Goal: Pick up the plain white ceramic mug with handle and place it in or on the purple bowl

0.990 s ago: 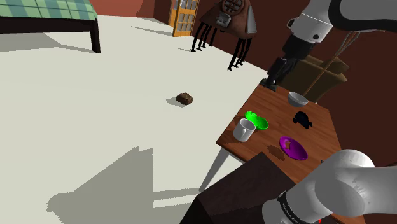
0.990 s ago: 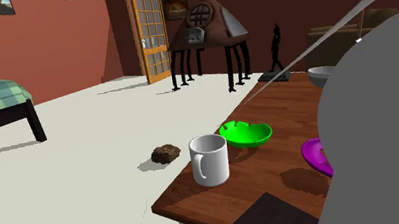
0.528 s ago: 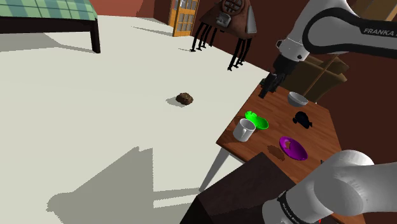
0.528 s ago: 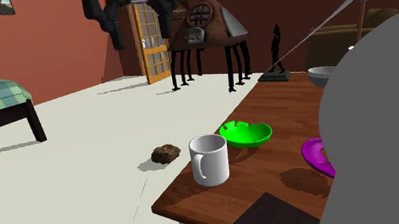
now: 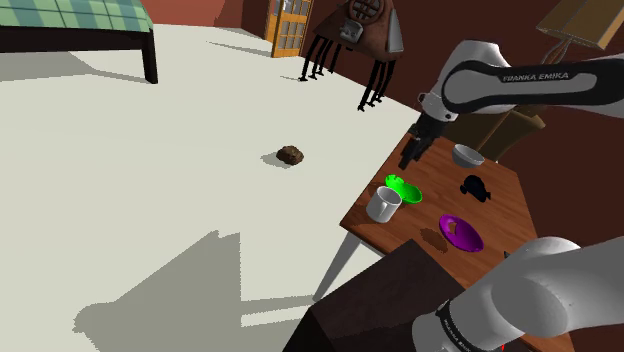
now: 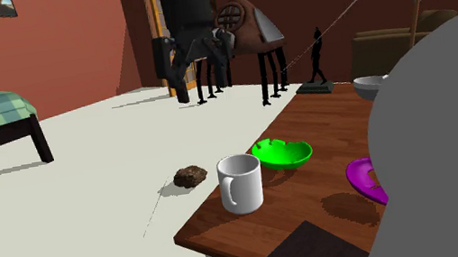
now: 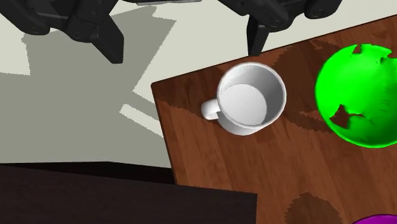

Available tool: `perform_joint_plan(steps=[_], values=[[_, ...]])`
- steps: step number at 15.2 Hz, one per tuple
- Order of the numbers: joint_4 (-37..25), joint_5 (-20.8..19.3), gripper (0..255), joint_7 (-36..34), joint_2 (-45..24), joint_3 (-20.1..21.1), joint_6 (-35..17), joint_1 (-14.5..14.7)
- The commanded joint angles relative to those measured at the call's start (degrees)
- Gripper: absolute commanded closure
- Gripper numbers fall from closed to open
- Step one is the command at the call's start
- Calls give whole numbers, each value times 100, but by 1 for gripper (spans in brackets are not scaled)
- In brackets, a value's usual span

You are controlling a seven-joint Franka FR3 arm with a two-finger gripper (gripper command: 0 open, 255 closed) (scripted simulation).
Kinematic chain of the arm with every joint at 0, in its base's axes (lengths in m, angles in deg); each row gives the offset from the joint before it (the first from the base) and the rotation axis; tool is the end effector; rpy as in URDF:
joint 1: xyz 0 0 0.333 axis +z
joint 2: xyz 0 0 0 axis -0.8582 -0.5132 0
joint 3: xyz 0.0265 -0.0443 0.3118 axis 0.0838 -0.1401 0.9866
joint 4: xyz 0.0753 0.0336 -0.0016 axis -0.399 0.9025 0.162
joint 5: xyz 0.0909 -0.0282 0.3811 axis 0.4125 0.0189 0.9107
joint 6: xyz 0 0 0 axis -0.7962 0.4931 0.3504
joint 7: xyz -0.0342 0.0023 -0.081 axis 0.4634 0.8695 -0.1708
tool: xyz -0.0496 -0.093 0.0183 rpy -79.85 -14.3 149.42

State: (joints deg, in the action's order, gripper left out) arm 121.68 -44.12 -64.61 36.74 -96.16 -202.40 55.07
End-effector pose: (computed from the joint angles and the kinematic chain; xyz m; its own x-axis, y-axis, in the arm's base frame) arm 0.3778 -0.1284 0.4457 0.9913 0.1282 -0.0281 0.1291 -0.9911 0.0316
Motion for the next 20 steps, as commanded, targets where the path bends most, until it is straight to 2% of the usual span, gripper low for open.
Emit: perform_joint_plan(steps=[1,7,12,16,20], values=[[62,-35,0,195,-274,-163,-289,-37],[-85,57,0,901,-1458,-672,-1154,-108],[-409,422,0,1619,-2597,-986,-1781,-174],[-767,850,0,2215,-3495,-1064,-2146,-316],[-687,991,0,2317,-3745,-1021,-2458,-360]])
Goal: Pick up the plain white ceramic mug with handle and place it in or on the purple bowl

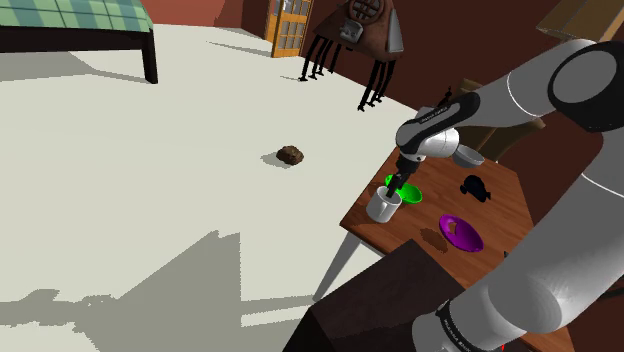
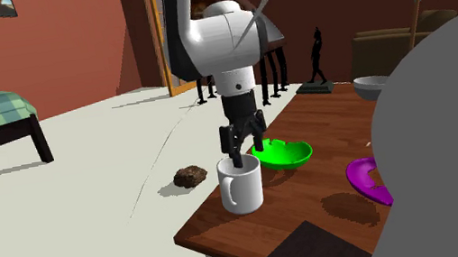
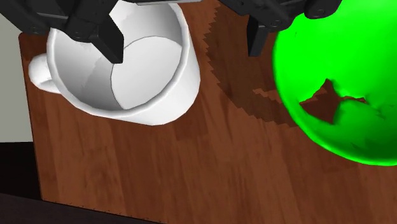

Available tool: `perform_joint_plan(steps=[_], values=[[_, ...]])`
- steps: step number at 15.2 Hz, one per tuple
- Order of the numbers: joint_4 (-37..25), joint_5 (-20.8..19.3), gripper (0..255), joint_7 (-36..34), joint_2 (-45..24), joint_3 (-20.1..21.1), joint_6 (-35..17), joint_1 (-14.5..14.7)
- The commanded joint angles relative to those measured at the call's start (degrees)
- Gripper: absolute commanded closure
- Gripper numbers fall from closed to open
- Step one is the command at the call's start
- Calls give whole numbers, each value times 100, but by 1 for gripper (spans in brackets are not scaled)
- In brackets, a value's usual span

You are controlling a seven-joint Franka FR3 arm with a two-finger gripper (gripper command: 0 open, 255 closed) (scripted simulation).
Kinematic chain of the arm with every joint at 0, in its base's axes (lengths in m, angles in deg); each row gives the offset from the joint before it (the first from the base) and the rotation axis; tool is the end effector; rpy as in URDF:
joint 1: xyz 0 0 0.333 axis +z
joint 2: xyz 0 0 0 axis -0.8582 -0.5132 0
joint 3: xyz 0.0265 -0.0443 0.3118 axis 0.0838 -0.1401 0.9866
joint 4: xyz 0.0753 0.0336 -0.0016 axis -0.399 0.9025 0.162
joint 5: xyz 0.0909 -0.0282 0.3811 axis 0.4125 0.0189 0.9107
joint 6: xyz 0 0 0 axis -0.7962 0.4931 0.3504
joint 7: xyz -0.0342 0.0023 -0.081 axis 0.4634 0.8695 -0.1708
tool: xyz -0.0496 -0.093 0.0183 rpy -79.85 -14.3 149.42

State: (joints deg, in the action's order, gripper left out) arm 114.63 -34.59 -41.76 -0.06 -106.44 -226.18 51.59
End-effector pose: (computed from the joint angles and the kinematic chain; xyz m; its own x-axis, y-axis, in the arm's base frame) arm 0.4233 -0.2566 0.2516 0.9756 0.1877 -0.1141 0.1867 -0.9822 -0.0197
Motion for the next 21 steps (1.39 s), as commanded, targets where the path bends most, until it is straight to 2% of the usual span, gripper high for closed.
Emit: perform_joint_plan(steps=[1,4,11,12,21], values=[[34,77,0,60,-131,20,-157,-23],[70,183,0,136,-304,57,-354,-55],[71,182,0,135,-303,58,-353,-55],[71,182,255,135,-303,58,-353,-55],[70,183,255,135,-304,58,-354,-56]])
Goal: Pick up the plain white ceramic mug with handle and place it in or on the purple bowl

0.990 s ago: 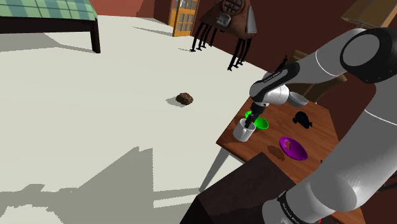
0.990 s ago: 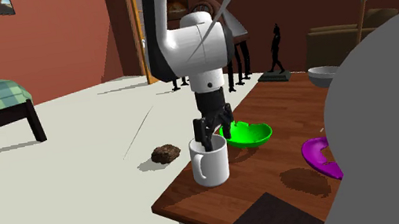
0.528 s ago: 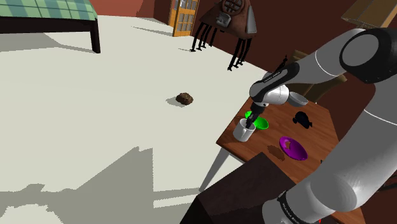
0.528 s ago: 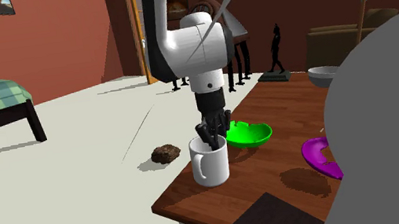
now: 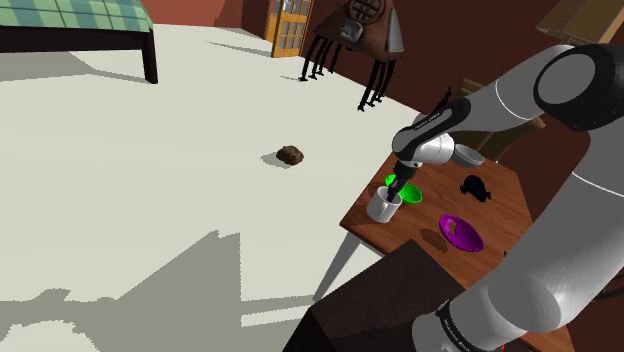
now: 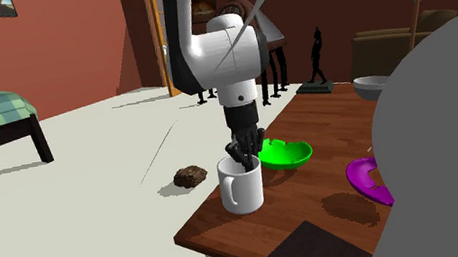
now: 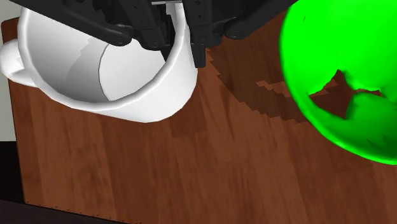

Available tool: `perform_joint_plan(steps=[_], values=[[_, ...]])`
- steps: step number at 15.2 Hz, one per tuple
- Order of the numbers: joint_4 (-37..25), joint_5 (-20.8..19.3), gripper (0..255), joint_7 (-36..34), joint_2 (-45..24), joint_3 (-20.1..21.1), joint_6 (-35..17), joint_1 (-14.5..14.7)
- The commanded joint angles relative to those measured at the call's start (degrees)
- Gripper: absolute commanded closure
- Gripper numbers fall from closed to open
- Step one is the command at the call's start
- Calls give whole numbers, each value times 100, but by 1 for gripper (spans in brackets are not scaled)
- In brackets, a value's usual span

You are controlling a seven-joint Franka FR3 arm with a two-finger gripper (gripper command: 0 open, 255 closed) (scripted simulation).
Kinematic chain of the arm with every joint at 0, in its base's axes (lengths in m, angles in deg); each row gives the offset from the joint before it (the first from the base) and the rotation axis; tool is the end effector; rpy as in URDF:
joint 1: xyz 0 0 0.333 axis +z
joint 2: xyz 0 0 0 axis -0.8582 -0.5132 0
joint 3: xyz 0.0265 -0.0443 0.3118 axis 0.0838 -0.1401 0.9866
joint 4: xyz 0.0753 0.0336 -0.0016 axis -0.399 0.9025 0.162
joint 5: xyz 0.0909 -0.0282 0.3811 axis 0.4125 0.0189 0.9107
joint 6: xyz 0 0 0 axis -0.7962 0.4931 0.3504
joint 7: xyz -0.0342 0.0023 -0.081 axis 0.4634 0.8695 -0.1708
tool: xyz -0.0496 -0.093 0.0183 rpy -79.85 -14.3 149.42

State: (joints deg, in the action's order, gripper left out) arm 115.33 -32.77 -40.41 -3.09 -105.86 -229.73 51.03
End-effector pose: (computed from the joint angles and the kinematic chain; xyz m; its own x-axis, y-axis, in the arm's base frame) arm 0.4204 -0.2571 0.2277 0.9756 0.1878 -0.1136 0.1868 -0.9822 -0.0193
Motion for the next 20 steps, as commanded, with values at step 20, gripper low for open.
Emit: perform_joint_plan(steps=[20], values=[[-313,-702,255,-443,1324,-145,1542,118]])
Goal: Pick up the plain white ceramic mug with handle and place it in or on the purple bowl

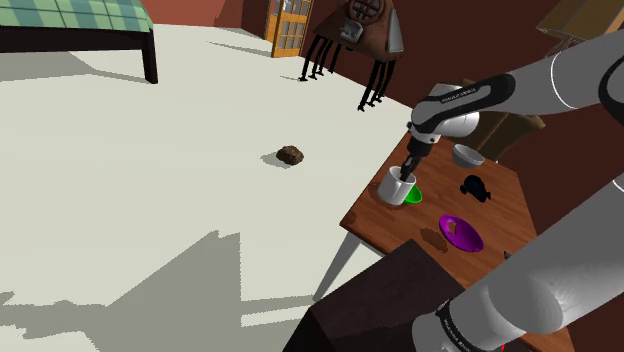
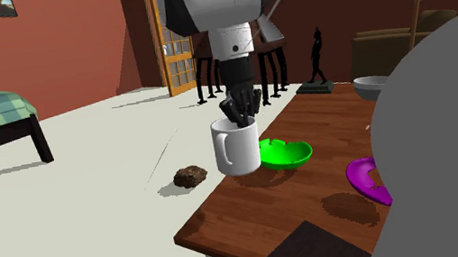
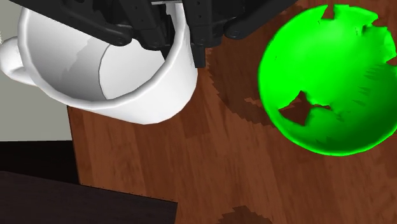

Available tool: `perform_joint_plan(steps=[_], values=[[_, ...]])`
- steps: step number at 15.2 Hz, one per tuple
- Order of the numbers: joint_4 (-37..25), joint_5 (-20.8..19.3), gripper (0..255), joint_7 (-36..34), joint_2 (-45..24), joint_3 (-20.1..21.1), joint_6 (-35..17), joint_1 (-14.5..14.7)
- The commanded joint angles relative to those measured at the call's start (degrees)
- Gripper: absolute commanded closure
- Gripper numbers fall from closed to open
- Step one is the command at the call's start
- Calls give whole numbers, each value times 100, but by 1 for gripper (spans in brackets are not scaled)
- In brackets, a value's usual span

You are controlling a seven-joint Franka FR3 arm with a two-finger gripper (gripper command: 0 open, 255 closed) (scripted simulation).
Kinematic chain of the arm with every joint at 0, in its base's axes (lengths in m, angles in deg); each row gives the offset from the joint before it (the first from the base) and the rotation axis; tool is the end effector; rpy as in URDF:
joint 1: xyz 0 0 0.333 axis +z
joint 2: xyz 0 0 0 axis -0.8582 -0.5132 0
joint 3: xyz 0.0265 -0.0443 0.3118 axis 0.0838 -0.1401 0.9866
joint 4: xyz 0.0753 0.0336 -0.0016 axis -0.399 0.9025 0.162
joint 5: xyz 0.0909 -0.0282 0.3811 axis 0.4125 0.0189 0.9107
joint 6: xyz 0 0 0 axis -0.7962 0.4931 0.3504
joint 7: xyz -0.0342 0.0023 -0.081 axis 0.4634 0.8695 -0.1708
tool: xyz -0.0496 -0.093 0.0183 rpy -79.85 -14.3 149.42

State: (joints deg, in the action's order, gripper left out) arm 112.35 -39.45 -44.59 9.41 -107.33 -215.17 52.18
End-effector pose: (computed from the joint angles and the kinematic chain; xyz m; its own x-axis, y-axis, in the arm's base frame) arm 0.4210 -0.2577 0.3275 0.9756 0.1879 -0.1135 0.1869 -0.9822 -0.0195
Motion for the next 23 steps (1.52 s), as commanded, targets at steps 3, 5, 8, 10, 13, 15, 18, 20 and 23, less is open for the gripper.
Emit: perform_joint_plan(steps=[3,5,8,10,13,15,18,20,23], values=[[-107,-95,255,-64,231,11,324,7],[25,-215,255,144,381,-133,314,-138],[172,-389,255,473,571,-359,309,-359],[237,-498,255,706,671,-516,310,-508],[284,-643,255,1077,778,-761,316,-729],[282,-723,255,1340,818,-930,320,-874],[230,-807,255,1760,827,-1189,325,-1083],[163,-835,255,2058,798,-1369,326,-1213],[15,-824,255,2535,696,-1641,324,-1397]])
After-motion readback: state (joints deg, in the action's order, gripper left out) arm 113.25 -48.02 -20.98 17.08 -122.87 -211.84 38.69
